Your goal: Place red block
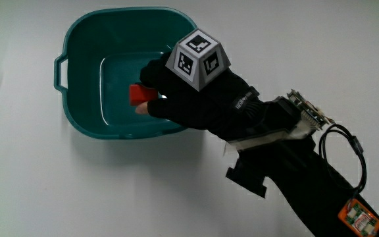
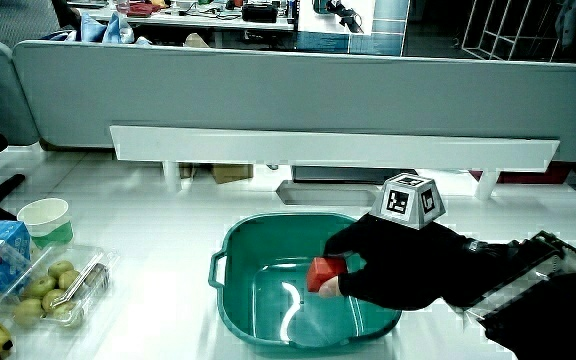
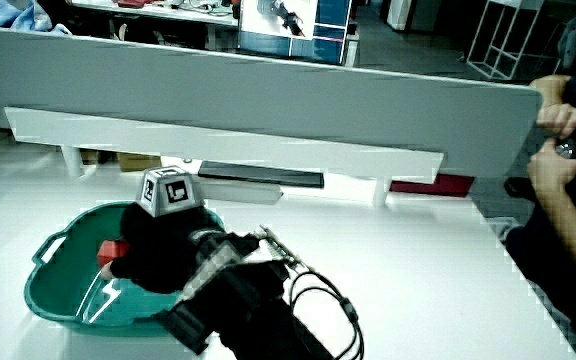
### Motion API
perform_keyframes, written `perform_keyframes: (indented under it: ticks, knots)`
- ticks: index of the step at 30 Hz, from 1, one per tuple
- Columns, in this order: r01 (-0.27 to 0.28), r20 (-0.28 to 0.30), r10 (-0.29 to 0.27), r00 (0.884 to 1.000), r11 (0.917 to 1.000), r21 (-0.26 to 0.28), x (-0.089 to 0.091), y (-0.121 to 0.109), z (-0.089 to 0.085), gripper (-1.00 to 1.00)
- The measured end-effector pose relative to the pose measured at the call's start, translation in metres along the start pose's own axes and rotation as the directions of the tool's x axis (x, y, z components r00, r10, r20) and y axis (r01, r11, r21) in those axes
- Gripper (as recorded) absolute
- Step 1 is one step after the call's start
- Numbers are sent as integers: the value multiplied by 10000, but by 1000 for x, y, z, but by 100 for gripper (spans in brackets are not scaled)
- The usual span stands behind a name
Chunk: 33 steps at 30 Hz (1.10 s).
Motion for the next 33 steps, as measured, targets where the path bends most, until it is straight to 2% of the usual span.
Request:
perform_keyframes:
  ticks: [8, 10, 12, 16, 18, 19, 22, 23, 25, 27, 28, 29, 30, 31, 33]
  knots:
    - [233, -463, -245, 9986, 9994, -265, 11, 25, -11, 0]
    - [382, -387, -392, 9985, 9990, -245, 12, 30, -12, 0]
    - [406, -592, -434, 9973, 9980, -477, 15, 36, -20, 0]
    - [758, -647, -809, 9946, 9941, -771, 24, 49, -35, 0]
    - [808, -895, -891, 9920, 9924, -929, 29, 54, -40, 0]
    - [994, -729, -1066, 9916, 9904, -963, 30, 55, -42, 0]
    - [1162, -701, -1263, 9895, 9843, -1328, 35, 62, -53, 0]
    - [1243, -634, -1332, 9891, 9838, -1290, 35, 63, -55, 0]
    - [1442, -198, -1487, 9887, 9785, -1472, 36, 67, -61, 0]
    - [1623, -222, -1687, 9854, 9713, -1737, 38, 71, -67, 0]
    - [1686, 89, -1697, 9855, 9701, -1748, 36, 71, -68, 0]
    - [1813, 155, -1818, 9832, 9638, -1953, 38, 74, -72, 0]
    - [1813, 91, -1833, 9830, 9621, -2034, 39, 74, -73, 0]
    - [1842, 100, -1870, 9823, 9548, -2332, 40, 76, -76, 0]
    - [1969, -33, -2029, 9792, 9541, -2258, 43, 76, -78, 0]
